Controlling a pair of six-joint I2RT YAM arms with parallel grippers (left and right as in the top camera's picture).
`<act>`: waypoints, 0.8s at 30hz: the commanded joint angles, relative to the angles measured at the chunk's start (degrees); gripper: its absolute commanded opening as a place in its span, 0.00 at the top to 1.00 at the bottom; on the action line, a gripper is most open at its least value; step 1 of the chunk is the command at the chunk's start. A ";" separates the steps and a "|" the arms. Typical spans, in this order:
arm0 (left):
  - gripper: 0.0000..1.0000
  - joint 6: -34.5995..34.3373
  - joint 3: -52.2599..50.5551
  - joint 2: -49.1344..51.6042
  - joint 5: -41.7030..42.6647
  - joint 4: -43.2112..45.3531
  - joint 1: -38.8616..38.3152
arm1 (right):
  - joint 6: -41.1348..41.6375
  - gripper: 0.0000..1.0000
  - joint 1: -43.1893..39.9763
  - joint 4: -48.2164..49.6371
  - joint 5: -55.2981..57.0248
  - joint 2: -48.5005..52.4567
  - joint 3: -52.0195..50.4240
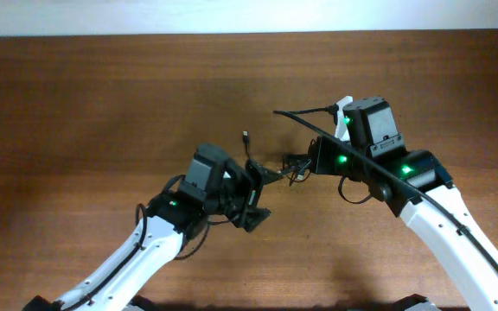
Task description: Untangle cables
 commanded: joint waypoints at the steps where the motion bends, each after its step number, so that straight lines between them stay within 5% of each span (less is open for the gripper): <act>1: 0.20 -11.56 0.11 2.93 -4.00 0.42 -3.30 | 0.46 0.96 -0.35 0.28 0.66 -0.13 1.16; 5: 0.38 -13.64 0.09 10.84 -4.00 17.07 -5.11 | 0.44 0.96 -0.35 -1.22 0.66 -0.13 1.16; 9: 0.54 -17.25 0.11 16.81 -3.93 20.44 -5.22 | 0.42 0.96 -0.35 -2.51 0.66 -0.13 1.16; 18: 0.60 -17.25 0.11 16.98 -3.98 22.75 -5.18 | 0.42 0.96 -0.37 -2.67 0.66 -0.13 1.16; 20: 0.82 -17.25 0.11 16.98 -5.03 22.93 -5.18 | 0.42 0.96 -0.35 -2.69 0.44 -0.13 1.16; 24: 0.75 -17.25 0.11 16.98 -5.66 26.97 -5.20 | 0.44 0.96 -0.35 -3.10 0.46 -0.13 1.16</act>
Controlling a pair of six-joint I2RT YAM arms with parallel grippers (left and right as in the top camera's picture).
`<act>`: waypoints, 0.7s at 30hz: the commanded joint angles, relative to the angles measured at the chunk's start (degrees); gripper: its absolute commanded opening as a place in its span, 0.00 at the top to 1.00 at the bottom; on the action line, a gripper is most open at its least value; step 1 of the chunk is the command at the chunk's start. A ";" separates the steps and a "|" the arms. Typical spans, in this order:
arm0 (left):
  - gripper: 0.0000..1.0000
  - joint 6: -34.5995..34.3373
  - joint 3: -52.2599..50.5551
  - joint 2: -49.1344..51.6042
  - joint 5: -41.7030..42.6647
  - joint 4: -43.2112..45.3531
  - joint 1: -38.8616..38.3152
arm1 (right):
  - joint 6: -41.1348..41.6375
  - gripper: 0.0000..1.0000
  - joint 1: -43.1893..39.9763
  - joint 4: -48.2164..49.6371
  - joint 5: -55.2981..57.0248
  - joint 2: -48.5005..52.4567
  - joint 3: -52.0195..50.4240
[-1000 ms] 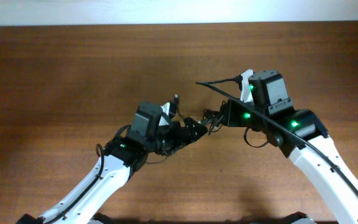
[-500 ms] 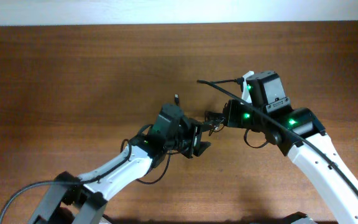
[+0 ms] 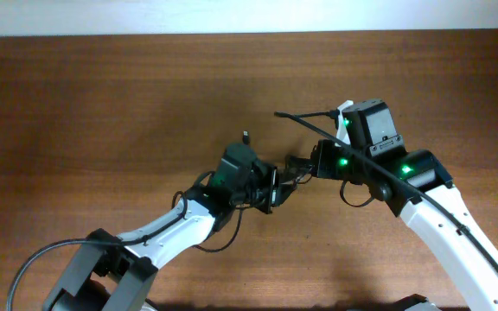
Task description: Untangle cables
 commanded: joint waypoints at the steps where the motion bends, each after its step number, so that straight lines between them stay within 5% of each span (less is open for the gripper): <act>1: 0.91 -0.20 0.33 0.11 -0.85 0.81 -0.24 | -0.17 0.96 -0.35 0.07 0.26 -0.20 1.09; 2: 1.00 -0.20 0.33 0.11 -0.85 0.83 -0.22 | -0.17 0.96 -0.35 -0.31 0.26 -0.20 1.09; 5: 1.00 1.60 0.33 0.09 -0.61 0.87 0.42 | -0.22 0.95 -0.37 -3.21 3.04 -0.20 1.07; 6: 1.00 1.57 0.33 0.09 1.16 0.87 1.11 | -0.22 0.87 -0.37 -4.66 5.84 -0.20 1.07; 9: 1.00 1.57 0.33 0.09 6.82 0.81 5.95 | -0.17 0.32 -0.37 -10.58 15.52 -0.04 1.05; 11: 1.00 1.55 0.33 -0.20 9.77 1.97 9.07 | -0.17 0.15 -0.37 -13.07 15.50 1.29 0.94; 14: 1.00 1.49 0.33 -2.60 8.15 8.31 13.84 | -5.01 0.10 -0.33 -17.14 5.01 6.67 0.61; 17: 1.00 1.51 0.33 -2.71 6.86 5.90 17.46 | -14.73 0.08 -0.20 4.52 -12.66 7.72 -10.38; 19: 1.00 1.49 0.33 -2.71 5.79 2.54 17.64 | -12.81 0.08 2.01 26.67 -17.90 7.74 -20.72; 21: 1.00 1.33 0.33 -2.71 5.38 2.03 17.64 | -5.99 0.09 6.49 49.29 -11.10 7.87 -29.33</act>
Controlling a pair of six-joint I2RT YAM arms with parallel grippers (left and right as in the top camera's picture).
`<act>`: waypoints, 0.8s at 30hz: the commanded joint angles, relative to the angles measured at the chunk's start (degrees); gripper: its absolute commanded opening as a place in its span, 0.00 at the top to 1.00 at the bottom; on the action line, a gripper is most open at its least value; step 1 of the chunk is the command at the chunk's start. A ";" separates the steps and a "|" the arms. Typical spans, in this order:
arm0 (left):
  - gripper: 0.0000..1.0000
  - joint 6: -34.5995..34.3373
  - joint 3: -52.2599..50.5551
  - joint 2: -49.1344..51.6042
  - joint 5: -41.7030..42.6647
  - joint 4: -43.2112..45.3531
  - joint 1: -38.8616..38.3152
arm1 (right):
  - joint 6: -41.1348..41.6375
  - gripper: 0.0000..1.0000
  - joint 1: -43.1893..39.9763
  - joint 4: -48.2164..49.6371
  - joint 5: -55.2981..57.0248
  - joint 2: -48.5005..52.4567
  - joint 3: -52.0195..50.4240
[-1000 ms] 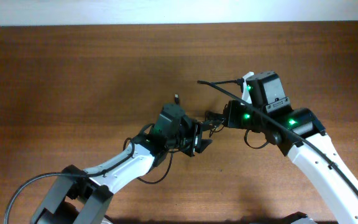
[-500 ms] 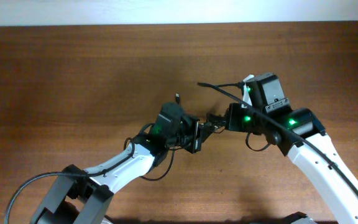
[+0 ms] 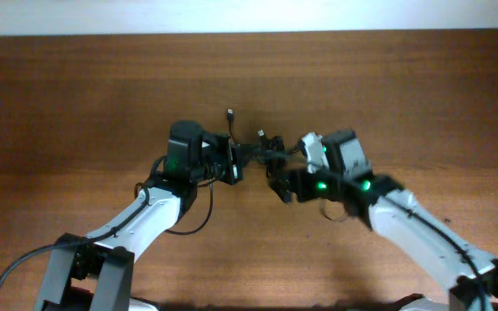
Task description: Untangle cables
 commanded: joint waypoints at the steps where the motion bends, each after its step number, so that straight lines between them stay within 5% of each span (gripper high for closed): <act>1: 1.00 0.70 0.33 -0.98 -1.11 -0.15 0.31 | 4.28 0.09 5.73 12.00 8.48 0.46 -5.92; 4: 1.00 0.68 0.33 -0.98 -1.09 -0.11 0.31 | 9.38 0.23 10.14 20.26 27.21 10.03 -6.03; 8: 1.00 0.70 0.33 -0.98 -0.63 -0.13 0.57 | 10.05 0.09 7.93 25.99 31.69 12.72 -5.97; 13: 1.00 0.13 0.33 -0.98 2.99 -0.09 0.57 | 10.10 0.47 7.17 33.14 30.29 12.98 -5.86; 16: 1.00 -0.83 0.33 -0.98 3.48 1.01 0.59 | 10.08 0.94 7.15 32.22 29.05 13.20 -5.86; 19: 1.00 0.81 0.33 -0.98 1.07 3.37 3.61 | 9.44 0.96 6.03 26.34 19.61 11.43 -5.86; 21: 1.00 12.52 0.33 -0.98 0.39 2.95 10.40 | 9.42 0.96 1.60 12.13 16.39 4.46 -5.86; 24: 1.00 15.80 0.33 -1.05 16.92 8.04 21.44 | 4.39 0.96 -9.99 -6.19 16.35 -7.61 -5.86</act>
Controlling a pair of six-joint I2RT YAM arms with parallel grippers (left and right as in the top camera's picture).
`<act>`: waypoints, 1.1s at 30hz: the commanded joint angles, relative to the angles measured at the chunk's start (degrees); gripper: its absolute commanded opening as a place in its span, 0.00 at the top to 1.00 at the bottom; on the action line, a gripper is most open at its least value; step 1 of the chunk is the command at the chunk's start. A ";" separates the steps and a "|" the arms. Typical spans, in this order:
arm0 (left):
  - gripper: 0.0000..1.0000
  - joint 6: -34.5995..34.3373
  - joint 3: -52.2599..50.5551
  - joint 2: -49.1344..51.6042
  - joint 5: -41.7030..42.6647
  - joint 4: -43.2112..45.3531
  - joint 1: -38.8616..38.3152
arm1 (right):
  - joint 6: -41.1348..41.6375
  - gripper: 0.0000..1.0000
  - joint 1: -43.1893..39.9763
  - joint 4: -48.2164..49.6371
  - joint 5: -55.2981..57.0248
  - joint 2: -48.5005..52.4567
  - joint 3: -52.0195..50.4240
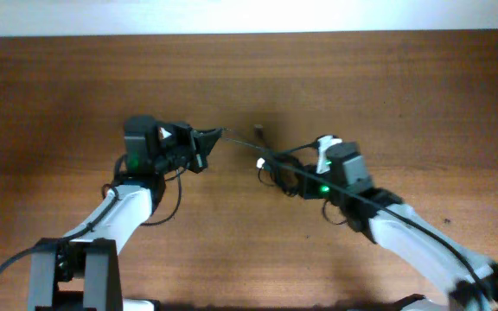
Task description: Untangle cables
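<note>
A thin black cable (pixel 236 141) runs across the middle of the brown table (pixel 387 78), seen only in the overhead view. Its left end sits in my left gripper (pixel 207 138), which is shut on it. The cable leads right to a small knot of black loops (pixel 277 166) at my right gripper (pixel 271 170), which looks shut on them; a white bit shows beside its fingers. A dark plug end (pixel 258 131) sticks up just behind the stretched cable. The fingertips of both grippers are partly hidden by cable and arm.
The table's back edge meets a pale wall (pixel 249 17) along the top of the view. Both arms reach in from the near edge, the left arm (pixel 119 216) and the right arm (pixel 405 233), each trailing its own black lead.
My left gripper has moved left, drawing a stretch of cable out with it. The right gripper stays near the centre with the loops. The gap between the two grippers has widened.
First the grippers met over a small tangle at mid-table, the left arm low and near. Then the left gripper was up against the right one. Both then stood further back on the table, still close together. Now they are apart with cable stretched between them.
</note>
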 commanded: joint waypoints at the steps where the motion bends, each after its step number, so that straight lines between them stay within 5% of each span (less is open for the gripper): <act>1: 1.00 2.54 0.55 -1.33 12.96 11.98 8.04 | -2.25 0.96 -8.37 -8.24 3.19 -5.86 -1.03; 3: 1.00 -7.80 0.55 -3.19 15.69 35.36 9.05 | -2.25 0.96 -8.15 -9.05 -0.22 -6.49 -1.03; 4: 1.00 -6.95 0.55 -4.15 14.47 42.49 9.05 | -4.33 0.96 -8.04 -8.24 -7.63 -6.54 -1.03; 5: 1.00 0.11 0.55 -5.25 14.01 43.98 9.03 | -6.69 0.96 -8.04 -6.67 -14.64 -6.54 -1.03; 7: 1.00 10.99 0.55 -5.95 14.53 44.94 9.03 | -6.95 0.96 -8.04 -6.84 -10.27 -6.40 -1.03; 8: 1.00 6.82 0.55 -6.34 14.47 50.27 9.03 | -4.61 0.96 -8.04 -8.72 -3.23 -6.27 -1.03; 9: 1.00 -12.76 0.55 -6.40 14.36 55.71 9.03 | 0.48 0.96 -8.04 -9.53 2.58 -5.57 -1.03; 12: 1.00 -9.60 0.59 -11.28 12.31 40.26 8.76 | 1.90 0.96 -8.04 -9.27 6.54 -5.20 -1.03; 13: 1.00 0.04 0.59 -11.26 12.00 39.91 8.79 | 1.88 0.96 -8.04 -9.84 6.51 -5.20 -1.03; 14: 0.87 19.52 0.59 -11.26 11.58 36.06 8.76 | 1.88 0.96 -8.04 -10.95 6.03 -5.20 -1.03; 15: 0.66 31.87 0.59 -11.26 11.43 29.81 8.76 | 1.88 0.96 -8.04 -11.63 5.86 -5.20 -1.03; 16: 0.28 43.89 0.59 -11.26 9.55 18.84 8.76 | 1.88 0.96 -8.04 -12.50 5.86 -5.22 -1.03; 17: 0.08 52.39 0.59 -11.26 2.27 3.13 8.76 | 1.88 0.96 -8.04 -13.29 5.86 -5.22 -1.03; 18: 0.01 53.62 0.59 -11.26 -11.21 -14.32 8.76 | 1.88 0.96 -8.04 -13.75 5.84 -5.22 -1.03; 19: 0.01 46.47 0.59 -11.26 -17.46 -28.63 8.76 | 1.88 0.96 -8.04 -13.90 4.90 -5.22 -1.03; 20: 0.01 42.86 0.59 -11.26 -14.47 -32.87 8.57 | 1.88 0.96 -8.04 -13.88 3.58 -5.22 -1.03; 21: 0.01 42.49 0.59 -11.26 -6.86 -34.36 6.91 | 1.88 0.96 -8.04 -13.81 0.94 -5.22 -1.03; 23: 0.01 42.45 0.59 -11.26 -4.83 -33.40 -2.19 | -0.07 0.96 -8.04 -12.81 -7.69 -5.25 -0.72; 28: 0.01 48.81 0.52 -11.26 -18.01 -33.16 -17.07 | 6.19 0.96 -8.04 -32.00 -11.10 -5.22 15.21; 30: 0.28 47.58 0.52 -11.26 -16.59 -36.26 -18.91 | 6.21 0.96 -8.04 -34.01 -11.08 -5.22 17.44; 31: 0.30 47.60 0.52 -11.26 -14.19 -36.59 -19.04 | 6.21 0.96 -8.04 -34.23 -11.10 -5.22 17.44; 33: 0.11 46.56 0.52 -11.26 -15.58 -33.42 -19.02 | 1.75 0.96 -6.38 -34.16 -13.40 -5.22 17.44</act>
